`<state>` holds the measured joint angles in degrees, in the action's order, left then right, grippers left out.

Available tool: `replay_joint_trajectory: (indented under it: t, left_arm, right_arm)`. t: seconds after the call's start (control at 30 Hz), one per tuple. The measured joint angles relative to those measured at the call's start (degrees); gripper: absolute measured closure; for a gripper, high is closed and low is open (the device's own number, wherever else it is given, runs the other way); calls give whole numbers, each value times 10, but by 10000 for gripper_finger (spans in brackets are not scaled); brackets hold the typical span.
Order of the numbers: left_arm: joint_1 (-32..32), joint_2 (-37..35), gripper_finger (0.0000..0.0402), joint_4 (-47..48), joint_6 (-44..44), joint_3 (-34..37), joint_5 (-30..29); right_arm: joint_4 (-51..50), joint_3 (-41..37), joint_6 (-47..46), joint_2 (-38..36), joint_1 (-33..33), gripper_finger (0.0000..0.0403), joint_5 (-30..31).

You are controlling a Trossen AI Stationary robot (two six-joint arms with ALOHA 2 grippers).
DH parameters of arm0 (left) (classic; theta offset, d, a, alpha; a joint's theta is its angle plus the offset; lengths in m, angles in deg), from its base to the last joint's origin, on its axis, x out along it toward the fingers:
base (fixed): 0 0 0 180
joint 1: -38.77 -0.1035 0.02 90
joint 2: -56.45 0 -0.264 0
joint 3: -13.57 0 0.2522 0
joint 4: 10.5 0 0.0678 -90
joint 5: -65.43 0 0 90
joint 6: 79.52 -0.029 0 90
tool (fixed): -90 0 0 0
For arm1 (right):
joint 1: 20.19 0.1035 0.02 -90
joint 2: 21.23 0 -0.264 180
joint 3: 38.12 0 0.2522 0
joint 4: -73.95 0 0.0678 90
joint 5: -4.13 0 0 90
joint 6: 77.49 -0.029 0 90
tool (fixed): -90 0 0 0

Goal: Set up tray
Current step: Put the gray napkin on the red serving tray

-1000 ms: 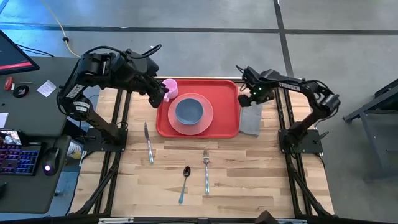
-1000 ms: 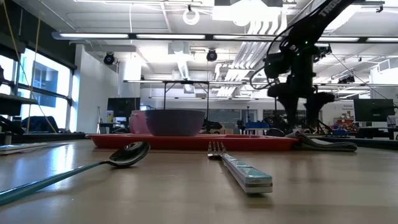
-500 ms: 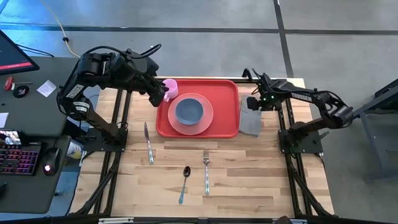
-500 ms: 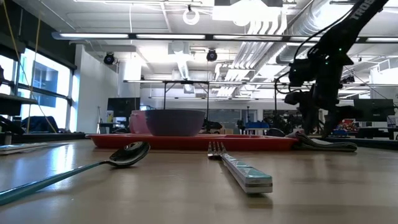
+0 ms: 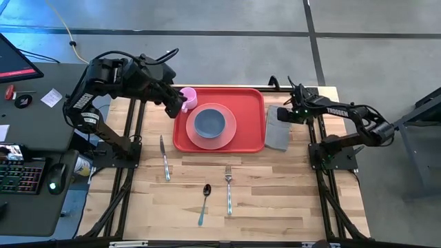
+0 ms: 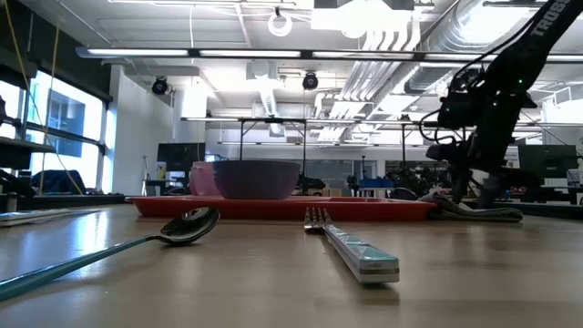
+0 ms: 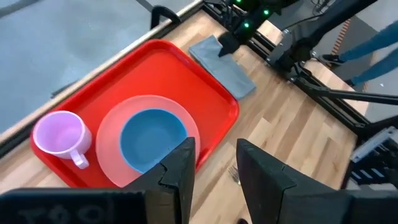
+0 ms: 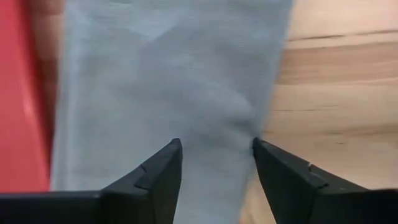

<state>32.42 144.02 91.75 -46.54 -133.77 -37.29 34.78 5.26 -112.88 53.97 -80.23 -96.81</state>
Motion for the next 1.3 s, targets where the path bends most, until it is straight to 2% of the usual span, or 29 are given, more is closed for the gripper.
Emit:
replay_joint_trajectory:
  t: [0.13, 0.7, 1.2, 1.3]
  left_arm:
    - [0, 0, 250, 0, 3, 0, 18]
    - [0, 0, 250, 0, 22, 0, 25]
    - [0, 0, 250, 0, 33, 0, 32]
    - [0, 0, 250, 0, 33, 0, 32]
  right_arm:
    - [2, -4, 17, 0, -4, 219, 7]
    - [54, -5, 42, 0, -4, 245, 38]
    - [71, -5, -20, -2, 1, 230, 120]
    - [82, -5, -18, 18, 9, 235, 110]
